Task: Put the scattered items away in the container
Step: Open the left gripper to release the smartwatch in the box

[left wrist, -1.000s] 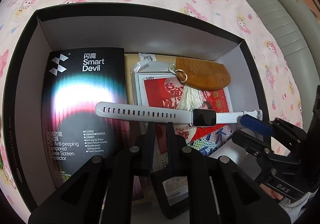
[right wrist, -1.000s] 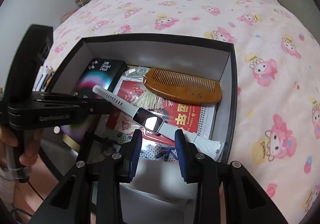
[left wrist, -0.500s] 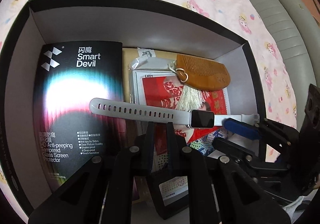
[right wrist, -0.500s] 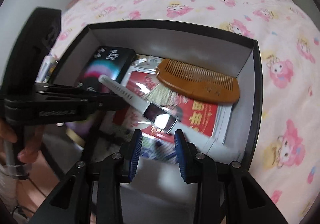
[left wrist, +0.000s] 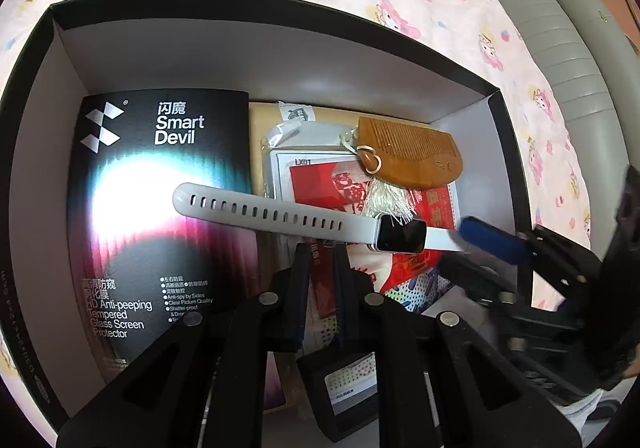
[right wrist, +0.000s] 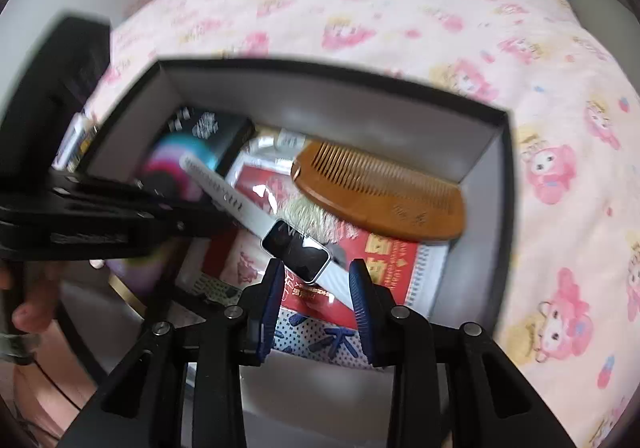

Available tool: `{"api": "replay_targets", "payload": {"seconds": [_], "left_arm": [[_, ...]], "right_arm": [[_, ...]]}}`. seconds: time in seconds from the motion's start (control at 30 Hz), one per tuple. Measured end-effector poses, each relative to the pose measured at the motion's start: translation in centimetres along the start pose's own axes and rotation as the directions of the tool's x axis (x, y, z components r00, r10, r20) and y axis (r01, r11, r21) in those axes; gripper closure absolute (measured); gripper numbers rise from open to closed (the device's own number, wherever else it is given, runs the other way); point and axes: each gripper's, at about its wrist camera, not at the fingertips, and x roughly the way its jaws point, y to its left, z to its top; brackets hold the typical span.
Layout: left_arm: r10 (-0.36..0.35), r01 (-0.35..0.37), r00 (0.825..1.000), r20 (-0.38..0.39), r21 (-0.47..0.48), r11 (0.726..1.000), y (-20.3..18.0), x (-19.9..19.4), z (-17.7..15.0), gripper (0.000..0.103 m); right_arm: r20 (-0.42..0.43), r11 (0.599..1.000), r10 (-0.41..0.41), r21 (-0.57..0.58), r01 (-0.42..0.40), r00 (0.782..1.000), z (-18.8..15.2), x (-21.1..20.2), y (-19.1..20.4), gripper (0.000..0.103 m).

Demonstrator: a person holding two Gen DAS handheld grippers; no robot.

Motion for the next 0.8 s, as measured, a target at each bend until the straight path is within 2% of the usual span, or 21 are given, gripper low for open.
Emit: {"api": "replay_targets", "payload": {"seconds": [0.1, 0.23, 0.3, 0.43, 0.53, 0.6, 0.7, 0.73, 0.8], "left_arm": [[0.001, -0.001, 1.000, 0.000, -0.001, 1.000, -0.1, 0.0, 0.0, 0.093], [0.003, -0.003, 1.000, 0.000, -0.001, 1.000, -0.3, 0.1, 0.1, 0.093], [0.003, -0.003, 1.000, 0.000, 0.002, 1.000, -0.4, 0.1, 0.1, 0.093], [0.000, 0.000, 1.000, -0.001, 0.001, 1.000, -0.6, 0.1, 0.2, 0.093], [-0.008, 0.008, 1.000, -0.004, -0.001, 1.000, -0.7, 0.0, 0.2, 0.089], [-0.015, 0.015, 1.000, -0.004, -0.005, 1.000, -0.7, -0.1, 0.3, 0.087], [-0.018, 0.018, 1.000, -0.001, -0.013, 1.000, -0.6, -0.4, 0.4, 0.087], [-0.017, 0.017, 1.000, 0.002, -0.015, 1.000, -0.6, -0.5, 0.5, 0.087], [-0.020, 0.020, 1.000, 0.006, -0.017, 1.000, -0.6, -0.6, 0.6, 0.087]], "right_arm": [[0.002, 0.998, 0.052, 0.044, -0.052, 0.999, -0.8, -1.1, -0.6, 0.074], [-0.020, 0.996, 0.084, 0.030, -0.083, 0.996, -1.7, -1.4, -0.1, 0.074], [-0.041, 0.990, 0.134, 0.041, -0.132, 0.990, -2.1, -1.1, 0.0, 0.074], [-0.079, 0.995, 0.100, 0.025, -0.098, 0.992, -2.7, -0.4, 0.2, 0.074], [-0.095, 0.992, 0.123, 0.039, -0.120, 0.988, -3.1, -0.8, 0.3, 0.073], [-0.104, 0.985, 0.172, 0.052, -0.167, 0.980, -3.5, -0.9, 0.5, 0.073], [-0.118, 0.959, 0.280, 0.085, -0.271, 0.953, -3.8, -0.8, 0.9, 0.073], [-0.113, 0.958, 0.283, 0.086, -0.274, 0.952, -3.8, -0.9, 1.0, 0.073], [-0.090, 0.968, 0.240, 0.093, -0.232, 0.967, -3.4, -1.3, 0.6, 0.073]]}}
